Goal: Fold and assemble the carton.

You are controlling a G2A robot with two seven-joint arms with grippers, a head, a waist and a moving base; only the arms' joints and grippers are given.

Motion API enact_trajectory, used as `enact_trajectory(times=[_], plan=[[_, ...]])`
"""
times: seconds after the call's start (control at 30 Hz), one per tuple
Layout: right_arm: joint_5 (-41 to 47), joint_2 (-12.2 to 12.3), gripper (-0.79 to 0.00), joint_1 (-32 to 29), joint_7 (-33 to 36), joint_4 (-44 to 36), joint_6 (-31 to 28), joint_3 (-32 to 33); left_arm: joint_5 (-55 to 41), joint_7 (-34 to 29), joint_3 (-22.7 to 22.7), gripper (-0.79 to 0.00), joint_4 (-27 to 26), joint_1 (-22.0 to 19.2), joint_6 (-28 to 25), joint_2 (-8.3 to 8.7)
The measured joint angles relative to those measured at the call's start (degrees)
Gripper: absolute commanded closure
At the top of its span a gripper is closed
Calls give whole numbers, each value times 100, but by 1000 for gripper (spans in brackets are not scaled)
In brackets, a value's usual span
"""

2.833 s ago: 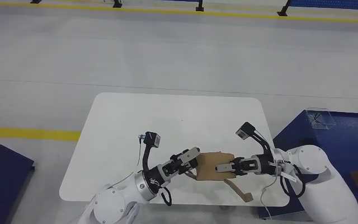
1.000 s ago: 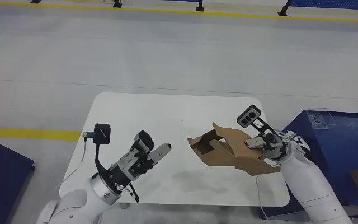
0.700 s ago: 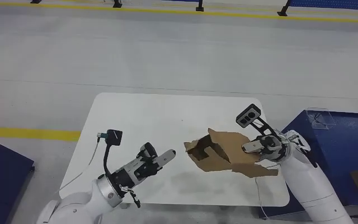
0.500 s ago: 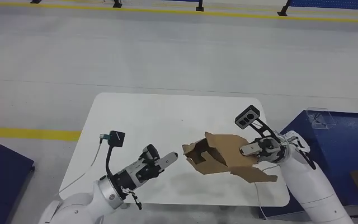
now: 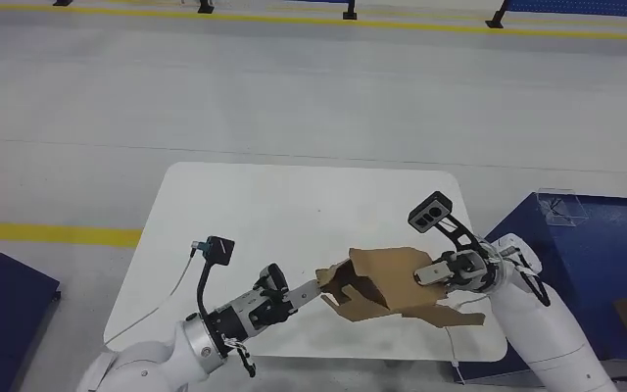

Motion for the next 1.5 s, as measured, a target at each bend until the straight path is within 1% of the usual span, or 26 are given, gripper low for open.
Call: enact_trajectory(times=[0.2, 0.47, 0.97, 1.1, 1.2, 1.27, 1.3, 1.33, 1.4, 1.43, 1.5], plan=[[21, 35, 0, -29, 0, -65, -36, 41, 87, -1, 113, -785, 0, 8, 22, 19], [163, 67, 0, -92, 0, -165, -122, 60, 275, -52, 335, -785, 26, 17, 176, 42], [341, 137, 0, -194, 0, -235, -205, 129, 481, 99, 838, -785, 246, -229, 236, 38], [349, 143, 0, -137, 0, -39, -394, 244, 503, 365, 691, -785, 170, -184, 269, 45], [152, 153, 0, -109, 0, 141, -637, 385, 497, 645, 375, -785, 17, -8, 253, 65], [-30, 157, 0, -101, 0, 241, -869, 496, 473, 942, 98, -785, -6, 140, 242, 73], [-88, 156, 0, -106, 0, 266, -958, 536, 480, 1114, -14, -785, -4, 184, 207, 73], [-129, 152, 0, -118, 0, 284, -1055, 585, 463, 1320, -103, -785, -1, 225, 62, 71], [-162, 144, 0, -143, -8, 286, -1173, 651, 333, 1539, -141, -785, 0, 265, -294, 66], [-204, 140, 0, -163, -25, 275, -1241, 688, 350, 1605, -139, -785, 0, 280, -545, 72], [-289, 132, 0, -202, -51, 232, -1336, 728, 687, 1559, -27, -785, 0, 299, -890, 89]])
